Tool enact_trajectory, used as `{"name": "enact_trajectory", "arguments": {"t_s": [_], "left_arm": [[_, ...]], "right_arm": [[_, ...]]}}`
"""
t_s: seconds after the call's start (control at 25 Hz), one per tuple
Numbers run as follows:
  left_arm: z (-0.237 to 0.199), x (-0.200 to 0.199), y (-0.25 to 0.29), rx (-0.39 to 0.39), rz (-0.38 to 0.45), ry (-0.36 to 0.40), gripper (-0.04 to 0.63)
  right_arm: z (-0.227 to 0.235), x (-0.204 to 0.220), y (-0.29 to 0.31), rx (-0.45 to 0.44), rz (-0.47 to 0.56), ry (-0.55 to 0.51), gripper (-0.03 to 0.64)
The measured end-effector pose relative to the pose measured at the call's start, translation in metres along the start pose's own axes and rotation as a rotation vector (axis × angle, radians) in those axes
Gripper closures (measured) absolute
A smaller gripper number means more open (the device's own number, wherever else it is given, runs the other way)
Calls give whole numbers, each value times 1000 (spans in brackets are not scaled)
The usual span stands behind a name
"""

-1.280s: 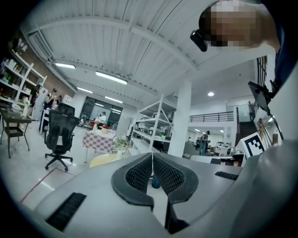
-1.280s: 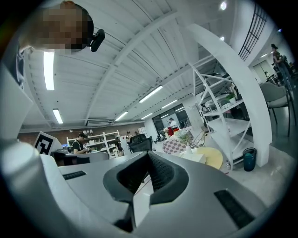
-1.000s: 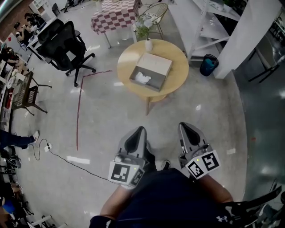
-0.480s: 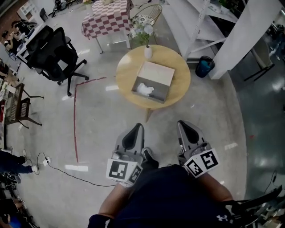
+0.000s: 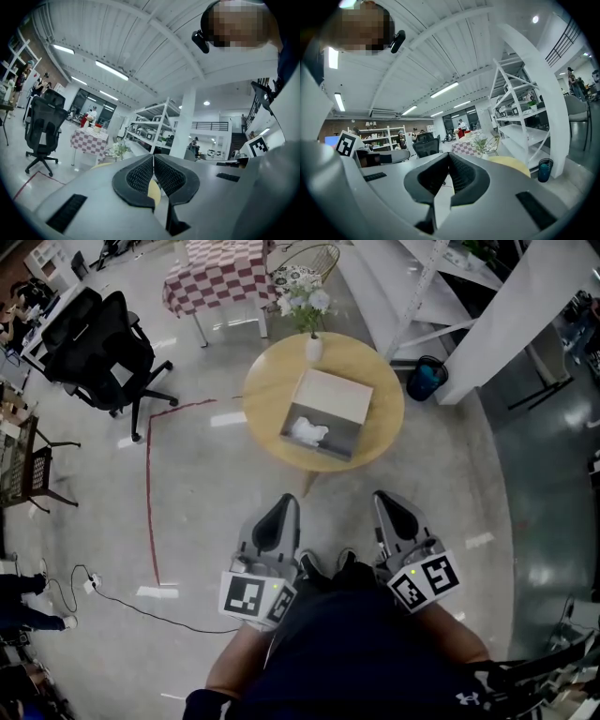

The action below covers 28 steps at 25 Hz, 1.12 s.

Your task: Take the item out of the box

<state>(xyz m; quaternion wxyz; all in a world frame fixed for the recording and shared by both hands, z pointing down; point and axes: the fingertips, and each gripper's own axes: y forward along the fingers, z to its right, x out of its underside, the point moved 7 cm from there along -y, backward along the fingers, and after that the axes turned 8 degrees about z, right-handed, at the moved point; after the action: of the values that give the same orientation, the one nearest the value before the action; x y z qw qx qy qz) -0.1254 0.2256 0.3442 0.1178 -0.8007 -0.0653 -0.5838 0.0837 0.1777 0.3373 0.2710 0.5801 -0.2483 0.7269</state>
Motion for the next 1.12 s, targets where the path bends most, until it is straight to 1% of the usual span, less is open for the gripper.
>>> {"name": "enact_trajectory", "arguments": {"t_s": [0.28,0.48,0.68,0.92,1.12], "left_arm": [[-16,7,16,-25,-26,9,576],[-29,-1,36,-53,-17,39,576],[-39,-7,73,-77,-6,65,575],[-52,-4,126,-103,-4,86,575],[-63,-4,165,-128,-33,108,575]], "right_arm": [[13,11,25,-9,-9,31,605],[24,10,51,-38,7,45,606],[52,2,84,-63,24,57,606],[95,-1,130,-92,15,75,605],[125,-8,163,-120,10,95,606]]}}
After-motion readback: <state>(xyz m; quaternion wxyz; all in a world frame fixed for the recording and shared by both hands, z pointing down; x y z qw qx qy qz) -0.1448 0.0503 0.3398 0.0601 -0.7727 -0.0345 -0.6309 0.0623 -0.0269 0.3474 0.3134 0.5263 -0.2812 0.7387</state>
